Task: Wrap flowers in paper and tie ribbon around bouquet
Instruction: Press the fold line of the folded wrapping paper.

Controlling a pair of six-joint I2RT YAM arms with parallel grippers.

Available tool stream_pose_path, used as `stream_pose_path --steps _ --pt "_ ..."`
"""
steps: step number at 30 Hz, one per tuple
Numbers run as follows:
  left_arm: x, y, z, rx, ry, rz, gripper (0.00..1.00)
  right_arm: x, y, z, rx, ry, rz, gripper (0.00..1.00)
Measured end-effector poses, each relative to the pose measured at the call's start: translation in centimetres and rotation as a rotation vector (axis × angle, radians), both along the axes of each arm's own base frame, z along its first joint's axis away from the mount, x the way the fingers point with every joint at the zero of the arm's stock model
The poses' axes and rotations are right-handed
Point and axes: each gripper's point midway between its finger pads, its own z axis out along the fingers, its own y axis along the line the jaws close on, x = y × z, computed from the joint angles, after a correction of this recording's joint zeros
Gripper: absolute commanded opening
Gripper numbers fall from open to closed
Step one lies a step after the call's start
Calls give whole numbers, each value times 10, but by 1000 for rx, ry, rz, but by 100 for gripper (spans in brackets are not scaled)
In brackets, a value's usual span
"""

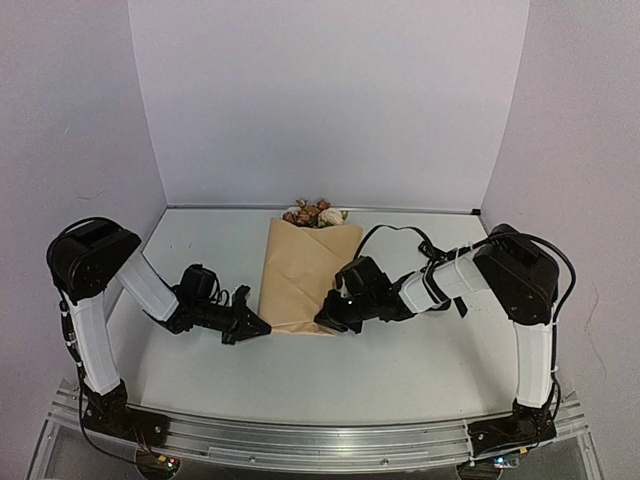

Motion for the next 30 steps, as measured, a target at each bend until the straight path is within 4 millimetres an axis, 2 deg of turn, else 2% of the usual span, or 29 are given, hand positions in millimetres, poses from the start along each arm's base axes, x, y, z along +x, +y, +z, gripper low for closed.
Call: stream_pose_path --steps 11,16,20,30 --pt "14 -1 11 -55 15 55 4 0 -1 -1 -10 -8 4 9" --pt "42 -7 22 -71 -24 79 4 0 -1 -1 -20 -9 10 9" --pt "56 4 4 -56 25 133 4 0 -1 -1 -26 -6 13 9" --pt "96 -4 4 -52 25 179 5 0 -2 -1 -37 -6 20 10"
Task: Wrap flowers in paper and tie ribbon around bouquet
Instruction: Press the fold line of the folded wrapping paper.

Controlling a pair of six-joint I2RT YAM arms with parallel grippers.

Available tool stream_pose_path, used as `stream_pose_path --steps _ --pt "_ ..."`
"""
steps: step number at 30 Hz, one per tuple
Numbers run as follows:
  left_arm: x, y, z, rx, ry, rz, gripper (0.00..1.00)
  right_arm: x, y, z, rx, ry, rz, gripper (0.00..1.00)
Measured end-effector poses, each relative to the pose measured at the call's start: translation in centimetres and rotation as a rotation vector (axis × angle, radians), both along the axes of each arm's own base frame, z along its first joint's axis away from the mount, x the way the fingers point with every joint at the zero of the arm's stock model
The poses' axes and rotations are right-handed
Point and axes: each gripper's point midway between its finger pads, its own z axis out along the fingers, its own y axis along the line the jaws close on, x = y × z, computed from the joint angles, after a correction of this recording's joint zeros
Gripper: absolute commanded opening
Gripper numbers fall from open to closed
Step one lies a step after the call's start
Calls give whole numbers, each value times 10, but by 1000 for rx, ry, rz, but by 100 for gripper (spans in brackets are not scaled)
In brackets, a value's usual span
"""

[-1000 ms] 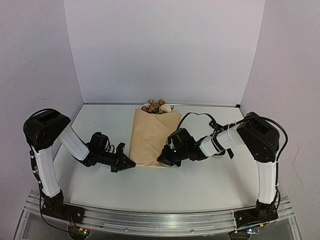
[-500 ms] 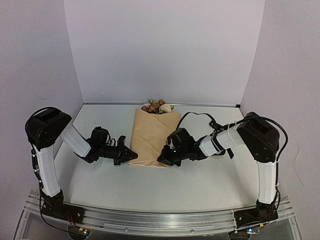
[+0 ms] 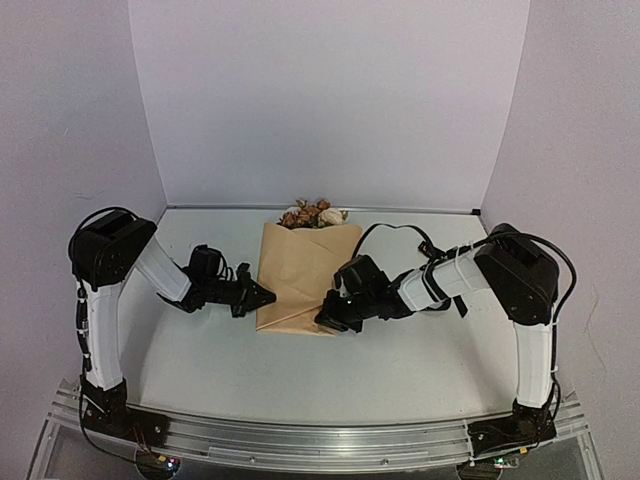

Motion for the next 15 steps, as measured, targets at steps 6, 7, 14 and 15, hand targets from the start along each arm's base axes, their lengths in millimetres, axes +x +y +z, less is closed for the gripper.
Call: stream_pose_path --steps 6,7,14,15 --pt "13 -4 1 26 10 -3 5 0 0 2 -4 -8 11 15" --pt "12 -4 0 33 10 -9 5 -1 -1 2 -8 -8 13 17" --pt "-3 -10 -5 79 11 -65 4 -6 -4 36 -4 -40 47 31" --pt "-5 -12 -5 84 11 -75 4 -6 -3 45 5 -52 52 36"
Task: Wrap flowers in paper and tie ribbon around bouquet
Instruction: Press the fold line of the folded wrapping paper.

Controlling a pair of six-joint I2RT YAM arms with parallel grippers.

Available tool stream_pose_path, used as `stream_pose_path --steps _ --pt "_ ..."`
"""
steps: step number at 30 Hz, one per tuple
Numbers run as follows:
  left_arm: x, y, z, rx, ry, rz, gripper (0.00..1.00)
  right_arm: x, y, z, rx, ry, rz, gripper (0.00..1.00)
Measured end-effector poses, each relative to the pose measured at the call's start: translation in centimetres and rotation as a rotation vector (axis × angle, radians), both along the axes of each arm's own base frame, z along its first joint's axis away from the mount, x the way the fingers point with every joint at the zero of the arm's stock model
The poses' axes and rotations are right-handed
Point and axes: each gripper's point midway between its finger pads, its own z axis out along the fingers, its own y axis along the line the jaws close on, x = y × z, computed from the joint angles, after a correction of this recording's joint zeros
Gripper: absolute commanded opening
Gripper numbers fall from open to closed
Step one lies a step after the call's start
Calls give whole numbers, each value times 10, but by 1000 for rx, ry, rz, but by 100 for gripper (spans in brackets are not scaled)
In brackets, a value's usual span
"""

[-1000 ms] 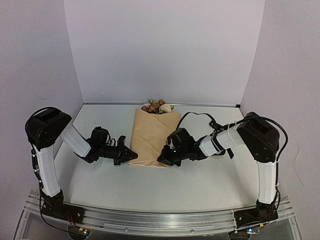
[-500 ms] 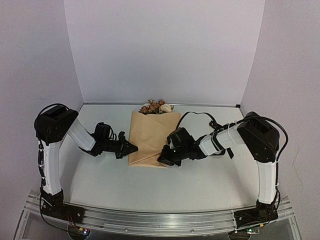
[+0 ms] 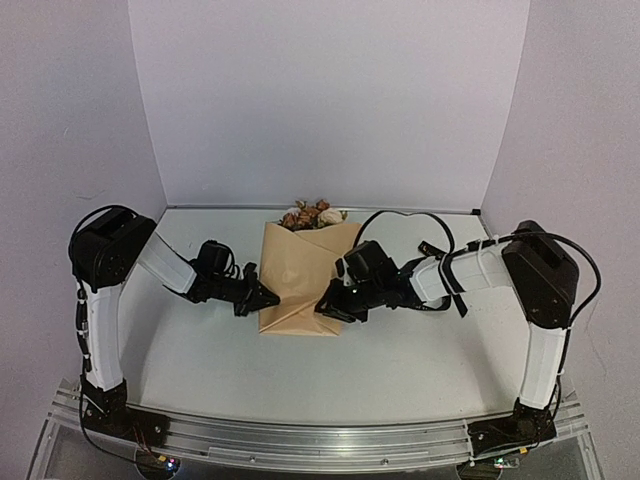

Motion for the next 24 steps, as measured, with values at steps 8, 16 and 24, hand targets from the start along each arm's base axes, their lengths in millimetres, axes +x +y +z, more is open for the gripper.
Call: stream_pose_path --steps 8,16,24 --pt "-9 -13 1 18 -10 -53 4 13 13 49 56 -59 -8 56" --pt "-11 -13 0 24 -11 -60 4 11 3 33 8 15 -78 59" --pt "-12 -12 1 31 -15 -67 4 14 -7 -2 -51 105 -151 45"
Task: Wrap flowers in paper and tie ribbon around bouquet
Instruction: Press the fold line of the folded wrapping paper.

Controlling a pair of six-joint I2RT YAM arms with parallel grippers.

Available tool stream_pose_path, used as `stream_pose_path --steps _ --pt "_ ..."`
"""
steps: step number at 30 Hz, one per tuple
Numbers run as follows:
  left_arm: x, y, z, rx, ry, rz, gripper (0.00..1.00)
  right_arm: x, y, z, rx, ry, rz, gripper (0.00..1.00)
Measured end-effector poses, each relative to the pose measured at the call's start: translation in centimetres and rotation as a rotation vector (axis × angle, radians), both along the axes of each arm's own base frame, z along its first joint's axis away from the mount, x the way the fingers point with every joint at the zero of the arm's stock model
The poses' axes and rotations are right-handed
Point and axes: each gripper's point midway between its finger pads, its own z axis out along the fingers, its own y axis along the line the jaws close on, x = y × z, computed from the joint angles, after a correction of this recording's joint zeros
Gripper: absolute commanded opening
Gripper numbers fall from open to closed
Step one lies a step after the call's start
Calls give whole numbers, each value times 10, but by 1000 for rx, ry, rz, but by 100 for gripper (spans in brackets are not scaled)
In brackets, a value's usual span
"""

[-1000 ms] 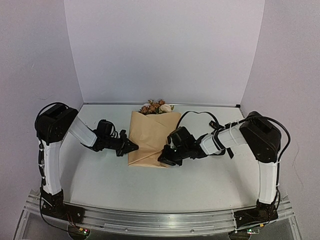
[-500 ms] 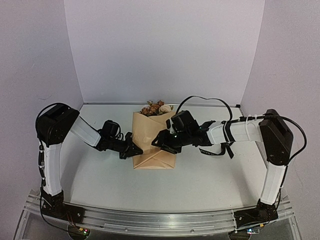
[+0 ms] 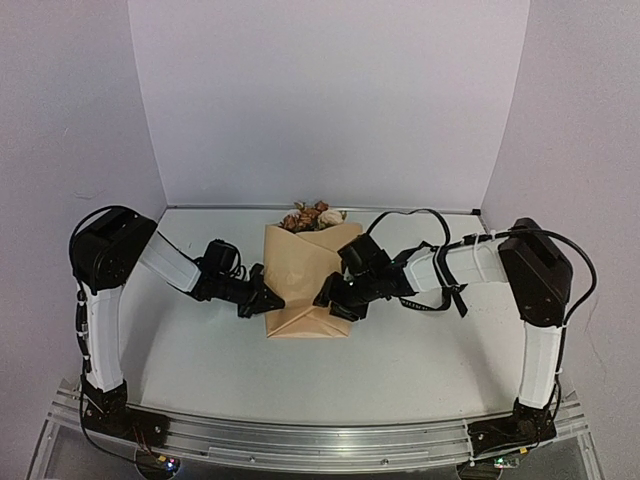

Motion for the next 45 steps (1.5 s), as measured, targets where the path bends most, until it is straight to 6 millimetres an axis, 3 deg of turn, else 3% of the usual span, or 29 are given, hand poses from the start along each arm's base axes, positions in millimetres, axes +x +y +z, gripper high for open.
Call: stream_pose_path --steps 5,9,11,29,38,45 --pt "2 -1 2 0 -1 -1 4 6 -9 -15 -27 36 -49 29" --pt "3 -2 5 -1 -4 -2 4 15 -8 -11 -22 30 -76 5" --pt "3 -2 5 0 -3 -2 4 18 -7 -8 -14 23 -82 0" --pt "21 11 16 -64 22 45 6 4 -20 -35 -152 -43 -11 0" --pt "52 7 11 -79 26 68 5 4 -21 -43 -190 -67 19 0" --pt "71 18 2 -75 54 119 4 4 -21 -43 -193 -71 24 0"
